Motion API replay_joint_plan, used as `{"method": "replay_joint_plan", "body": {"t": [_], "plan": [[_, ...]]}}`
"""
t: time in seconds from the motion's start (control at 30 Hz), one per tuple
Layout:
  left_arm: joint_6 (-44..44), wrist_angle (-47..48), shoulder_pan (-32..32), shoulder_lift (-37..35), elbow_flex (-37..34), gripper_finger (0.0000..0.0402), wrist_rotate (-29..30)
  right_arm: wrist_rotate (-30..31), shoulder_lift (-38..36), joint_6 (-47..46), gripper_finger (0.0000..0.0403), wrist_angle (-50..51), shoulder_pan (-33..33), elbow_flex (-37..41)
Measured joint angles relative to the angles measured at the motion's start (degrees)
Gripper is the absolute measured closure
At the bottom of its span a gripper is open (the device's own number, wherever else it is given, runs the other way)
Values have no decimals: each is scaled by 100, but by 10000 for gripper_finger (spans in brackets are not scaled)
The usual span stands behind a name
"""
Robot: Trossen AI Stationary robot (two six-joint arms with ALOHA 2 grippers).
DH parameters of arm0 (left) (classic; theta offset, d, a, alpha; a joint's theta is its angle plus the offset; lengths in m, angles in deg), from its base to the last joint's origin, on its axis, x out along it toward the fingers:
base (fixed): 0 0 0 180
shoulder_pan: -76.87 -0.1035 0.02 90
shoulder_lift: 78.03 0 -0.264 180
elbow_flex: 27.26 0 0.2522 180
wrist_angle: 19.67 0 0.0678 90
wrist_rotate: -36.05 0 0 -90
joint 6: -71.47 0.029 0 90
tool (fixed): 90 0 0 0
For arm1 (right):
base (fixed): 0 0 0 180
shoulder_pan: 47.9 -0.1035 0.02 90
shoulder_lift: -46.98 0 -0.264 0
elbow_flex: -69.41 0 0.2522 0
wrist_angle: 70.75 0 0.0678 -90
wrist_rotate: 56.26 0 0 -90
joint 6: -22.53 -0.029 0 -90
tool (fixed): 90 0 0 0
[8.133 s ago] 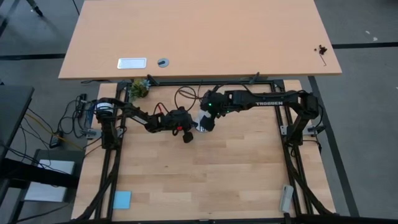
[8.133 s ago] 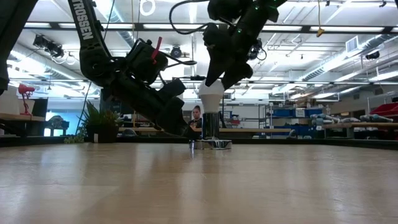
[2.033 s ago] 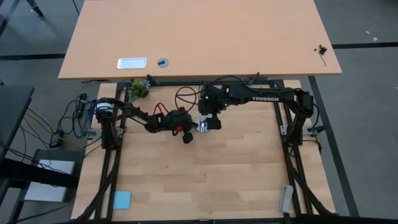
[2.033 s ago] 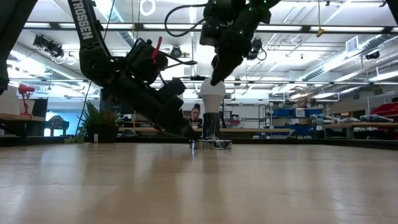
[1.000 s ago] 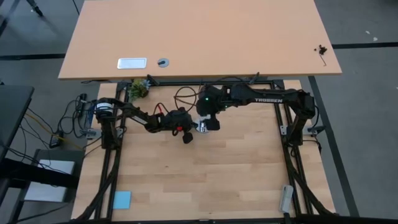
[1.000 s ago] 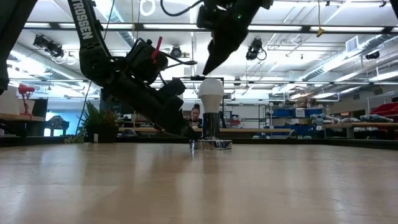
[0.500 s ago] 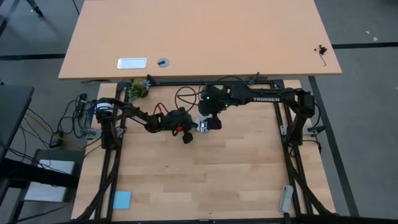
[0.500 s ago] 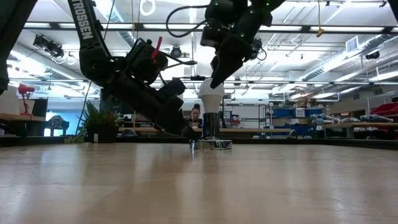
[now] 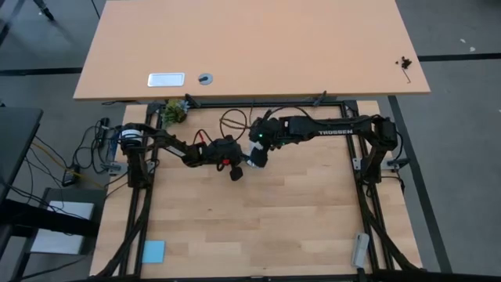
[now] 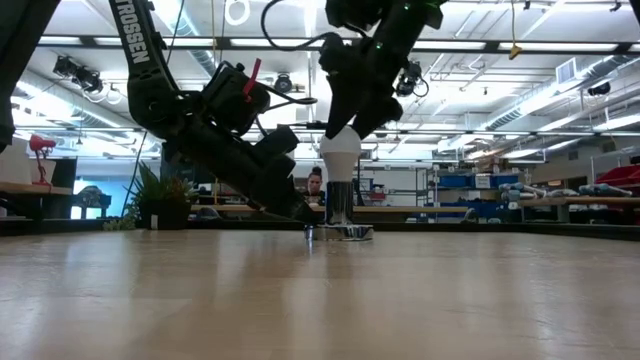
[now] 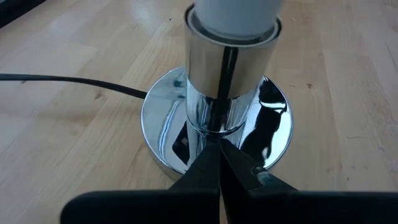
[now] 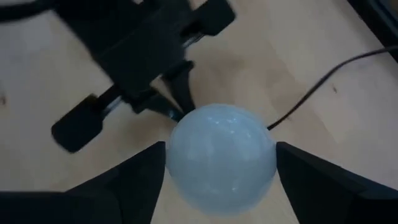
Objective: Screw lightbulb
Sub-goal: Insert the white lightbulb into the silver lamp
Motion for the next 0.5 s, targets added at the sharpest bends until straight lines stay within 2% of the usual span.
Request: {"method": "replay_joint_plan", "body": {"t": [0.2,0.3,0.43,0.5], "plan": [[-19,2,0,0,2,399,-2,57,-2,1008,59,159,-42,-366],[-17,2,0,0,2,399,-2,16,-3,1930,50,203,-42,-538],[-18,2,0,0,2,399,-1,-512,0,3463,52,222,39,-571],[-17,3,0,0,2,399,0,-901,67,3804,58,223,159,-574]]}}
